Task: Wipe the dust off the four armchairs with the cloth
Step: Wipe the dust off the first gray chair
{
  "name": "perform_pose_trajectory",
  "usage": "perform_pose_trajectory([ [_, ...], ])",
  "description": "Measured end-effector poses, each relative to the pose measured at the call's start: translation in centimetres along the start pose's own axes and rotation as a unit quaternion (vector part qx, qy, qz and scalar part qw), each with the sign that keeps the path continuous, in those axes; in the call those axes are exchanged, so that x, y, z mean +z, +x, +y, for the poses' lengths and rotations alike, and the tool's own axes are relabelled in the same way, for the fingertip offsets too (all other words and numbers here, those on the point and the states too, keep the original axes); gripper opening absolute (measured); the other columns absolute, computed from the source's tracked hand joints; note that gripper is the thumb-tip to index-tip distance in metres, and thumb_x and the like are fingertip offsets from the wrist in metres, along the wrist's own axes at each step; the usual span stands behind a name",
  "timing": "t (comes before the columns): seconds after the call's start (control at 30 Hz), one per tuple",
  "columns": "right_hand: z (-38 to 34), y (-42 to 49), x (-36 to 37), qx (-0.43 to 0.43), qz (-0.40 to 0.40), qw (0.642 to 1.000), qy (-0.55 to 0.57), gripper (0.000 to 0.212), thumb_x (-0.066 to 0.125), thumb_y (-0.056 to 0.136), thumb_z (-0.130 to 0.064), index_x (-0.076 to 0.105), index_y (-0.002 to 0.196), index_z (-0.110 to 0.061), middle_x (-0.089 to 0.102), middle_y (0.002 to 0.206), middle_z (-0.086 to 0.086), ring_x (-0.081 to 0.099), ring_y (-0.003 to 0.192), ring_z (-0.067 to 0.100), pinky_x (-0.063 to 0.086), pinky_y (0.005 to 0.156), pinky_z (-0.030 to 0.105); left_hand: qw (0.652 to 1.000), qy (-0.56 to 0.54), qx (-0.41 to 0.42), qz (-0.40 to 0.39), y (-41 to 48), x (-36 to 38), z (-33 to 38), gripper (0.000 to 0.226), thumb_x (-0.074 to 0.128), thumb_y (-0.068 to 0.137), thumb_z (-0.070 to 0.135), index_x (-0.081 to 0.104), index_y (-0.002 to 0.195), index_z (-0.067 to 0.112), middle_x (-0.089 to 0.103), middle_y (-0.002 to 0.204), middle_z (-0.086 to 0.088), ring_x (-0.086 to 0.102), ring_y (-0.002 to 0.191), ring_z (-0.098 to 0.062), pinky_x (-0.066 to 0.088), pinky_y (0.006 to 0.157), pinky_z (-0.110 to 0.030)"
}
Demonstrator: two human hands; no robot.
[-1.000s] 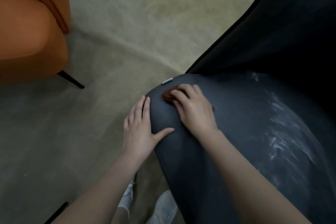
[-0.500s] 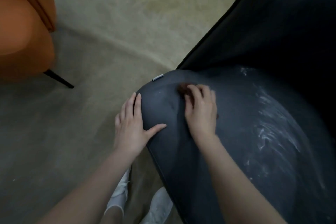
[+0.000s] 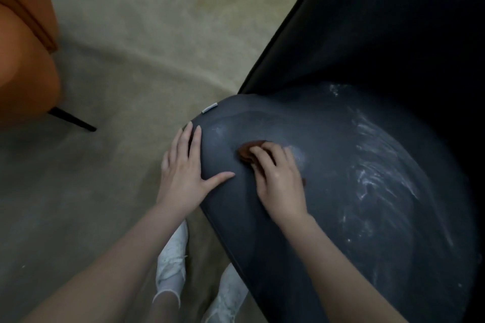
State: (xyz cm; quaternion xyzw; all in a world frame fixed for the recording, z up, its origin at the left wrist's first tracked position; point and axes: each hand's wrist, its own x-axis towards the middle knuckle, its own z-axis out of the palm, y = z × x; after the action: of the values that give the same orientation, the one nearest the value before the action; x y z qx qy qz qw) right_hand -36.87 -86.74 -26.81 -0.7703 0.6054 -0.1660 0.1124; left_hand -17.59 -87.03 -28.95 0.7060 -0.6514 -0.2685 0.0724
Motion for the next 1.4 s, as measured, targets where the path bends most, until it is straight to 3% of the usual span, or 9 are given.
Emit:
perform_pose_trajectory([
  [0.1,2.6,1.0,-1.0,-0.007,0.002,1.0,-0.018,0.027,0.059,0.09,-0.013,0.065,0.116,-0.007,0.059,0.114,0.012,0.056,0.097,0.035,0.055,0.071,0.046,1.0,-0.003,-0.002,-0.011,0.1,-0.2,0.3,0.123,0.038,0.065,0.092,0.015,0.157,0.014,0.01,0.165,-0.004,0.007,0.15,-0.023,0.018,0.118,-0.048],
  [0.27,2.0,-0.8,-0.8,0.166,0.107,0.98,-0.016,0.027,0.06,0.089,-0.006,0.066,0.115,-0.002,0.061,0.111,0.017,0.055,0.094,0.036,0.049,0.083,0.045,1.0,-0.006,-0.002,-0.008,0.0,-0.5,0.6,0.119,0.039,0.065,0.085,0.016,0.156,0.012,0.01,0.165,-0.006,0.006,0.151,-0.023,0.015,0.119,-0.047],
  [0.57,4.1,5.1,-1.4,-0.051,-0.026,0.998,-0.004,0.026,0.064,0.089,-0.012,0.065,0.114,-0.009,0.06,0.113,0.012,0.056,0.097,0.035,0.056,0.062,0.046,0.999,0.024,0.042,0.023,2.6,-0.2,2.5,0.106,0.032,0.079,0.084,0.023,0.155,0.011,0.018,0.163,-0.008,0.016,0.149,-0.026,0.019,0.118,-0.047],
  [0.8,7.1,5.9,-2.3,0.2,0.094,0.975,-0.025,0.029,0.06,0.092,-0.011,0.064,0.121,-0.006,0.058,0.116,0.019,0.052,0.101,0.039,0.05,0.08,0.046,0.994,0.074,0.074,0.017,4.2,0.6,4.6,0.099,0.035,0.085,0.081,0.019,0.156,0.014,0.013,0.164,-0.007,0.008,0.152,-0.022,0.011,0.12,-0.043],
  [0.87,5.1,5.6,-1.6,0.158,0.088,0.984,-0.01,0.027,0.063,0.089,-0.01,0.066,0.116,-0.007,0.06,0.113,0.017,0.054,0.098,0.039,0.051,0.079,0.045,0.992,0.095,0.075,0.022,4.3,1.1,4.5,0.099,0.028,0.084,0.081,0.025,0.154,0.011,0.02,0.163,-0.009,0.015,0.151,-0.023,0.016,0.118,-0.044],
  [0.97,1.9,6.0,0.0,-0.019,-0.008,1.0,0.003,0.035,0.075,0.077,-0.008,0.067,0.111,-0.008,0.062,0.11,0.013,0.056,0.092,0.037,0.054,0.066,0.042,0.991,0.1,0.079,0.035,4.3,1.5,4.3,0.096,0.029,0.083,0.076,0.032,0.152,0.008,0.029,0.16,-0.012,0.024,0.148,-0.026,0.018,0.115,-0.042],
  [1.03,1.8,7.2,0.1,-0.051,-0.032,0.998,-0.001,0.041,0.08,0.072,-0.009,0.067,0.111,-0.008,0.062,0.108,0.013,0.058,0.092,0.036,0.052,0.058,0.039,0.991,0.102,0.082,0.04,4.3,1.7,4.2,0.097,0.029,0.083,0.076,0.031,0.152,0.009,0.028,0.16,-0.011,0.022,0.148,-0.025,0.016,0.116,-0.041],
  [1.27,7.6,8.7,-2.0,0.175,0.055,0.981,-0.065,0.03,0.056,0.095,-0.013,0.062,0.124,-0.005,0.055,0.117,0.023,0.051,0.103,0.042,0.05,0.075,0.048,0.992,0.098,0.076,0.031,4.3,1.5,4.2,0.1,0.026,0.082,0.082,0.028,0.153,0.012,0.025,0.161,-0.008,0.018,0.15,-0.023,0.018,0.118,-0.045],
  [1.4,5.2,7.3,-1.4,0.162,0.062,0.983,-0.062,0.028,0.06,0.09,-0.011,0.065,0.117,-0.005,0.058,0.111,0.021,0.053,0.095,0.041,0.047,0.076,0.044,0.993,0.09,0.076,0.03,4.4,1.6,4.1,0.099,0.029,0.083,0.081,0.03,0.152,0.011,0.026,0.161,-0.008,0.019,0.15,-0.023,0.02,0.117,-0.046],
])
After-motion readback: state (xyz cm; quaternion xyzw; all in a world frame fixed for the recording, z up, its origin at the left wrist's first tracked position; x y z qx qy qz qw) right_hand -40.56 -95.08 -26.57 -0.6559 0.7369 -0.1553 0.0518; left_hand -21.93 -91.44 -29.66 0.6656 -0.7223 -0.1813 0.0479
